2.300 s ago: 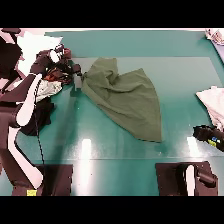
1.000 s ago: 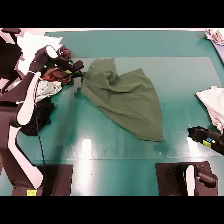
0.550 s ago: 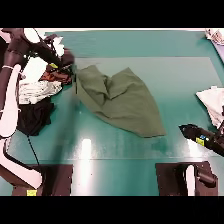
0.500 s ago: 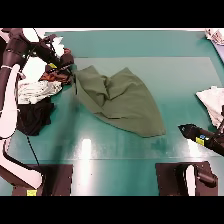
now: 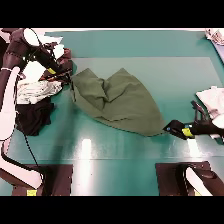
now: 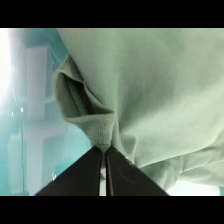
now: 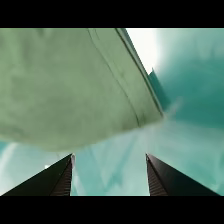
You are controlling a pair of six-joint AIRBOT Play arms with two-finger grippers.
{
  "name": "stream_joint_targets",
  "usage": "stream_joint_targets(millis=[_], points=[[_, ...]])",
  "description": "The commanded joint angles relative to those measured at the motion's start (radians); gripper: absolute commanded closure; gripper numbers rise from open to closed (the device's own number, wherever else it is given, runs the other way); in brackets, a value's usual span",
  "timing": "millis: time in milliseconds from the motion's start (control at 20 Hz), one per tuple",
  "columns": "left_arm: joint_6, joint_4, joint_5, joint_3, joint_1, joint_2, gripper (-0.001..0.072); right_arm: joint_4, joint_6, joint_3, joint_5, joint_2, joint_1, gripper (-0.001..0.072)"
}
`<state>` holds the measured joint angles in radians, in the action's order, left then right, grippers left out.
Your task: Fold the shirts.
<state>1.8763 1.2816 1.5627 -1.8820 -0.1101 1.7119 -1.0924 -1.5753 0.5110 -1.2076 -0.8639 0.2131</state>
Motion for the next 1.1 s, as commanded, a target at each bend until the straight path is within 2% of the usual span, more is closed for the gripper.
stream_joint_targets(millis=[0,50,100,150,250,400,550,800,850,900,1000,1050], points=[[-0.009,0.002,-0.011,0.021,0.000,0.001,0.0679,-0.086,0.011,0.161,-0.014,-0.279,-0.082,0.0187],[-0.011,0.002,-0.011,0.021,0.000,0.001,0.0679,-0.119,0.011,0.201,-0.026,-0.315,-0.101,0.0180],[-0.020,0.002,-0.015,0.021,0.000,0.001,0.0679,-0.161,0.009,0.232,-0.032,-0.333,-0.115,0.0119],[-0.027,0.003,-0.021,0.021,0.000,0.001,0.0680,-0.211,0.002,0.255,-0.037,-0.340,-0.121,0.0092],[-0.027,0.013,-0.029,0.021,0.000,0.001,0.0679,-0.275,-0.001,0.286,-0.049,-0.323,-0.103,0.0091],[-0.026,0.013,-0.040,0.021,0.000,0.001,0.0679,-0.240,0.017,0.261,-0.009,-0.262,-0.045,0.0091],[-0.026,0.013,-0.056,0.021,0.000,0.001,0.0680,-0.123,0.063,0.175,0.015,-0.248,-0.024,0.0092],[-0.026,-0.008,-0.050,0.021,0.000,0.001,0.0679,-0.006,0.066,0.040,0.162,-0.248,-0.118,0.0104],[-0.026,-0.020,-0.050,0.021,0.000,0.001,0.0679,0.004,0.066,0.030,0.192,-0.248,-0.146,0.0181],[-0.025,-0.039,-0.051,0.021,0.000,0.001,0.0679,0.009,0.066,0.032,0.214,-0.248,-0.171,0.0210],[-0.025,-0.087,-0.051,0.021,0.000,-0.003,0.0679,0.026,0.072,0.077,0.214,-0.247,-0.211,0.0498],[-0.025,-0.109,-0.047,0.020,0.000,-0.005,0.0679,0.027,0.079,0.119,0.205,-0.247,-0.228,0.0592]])
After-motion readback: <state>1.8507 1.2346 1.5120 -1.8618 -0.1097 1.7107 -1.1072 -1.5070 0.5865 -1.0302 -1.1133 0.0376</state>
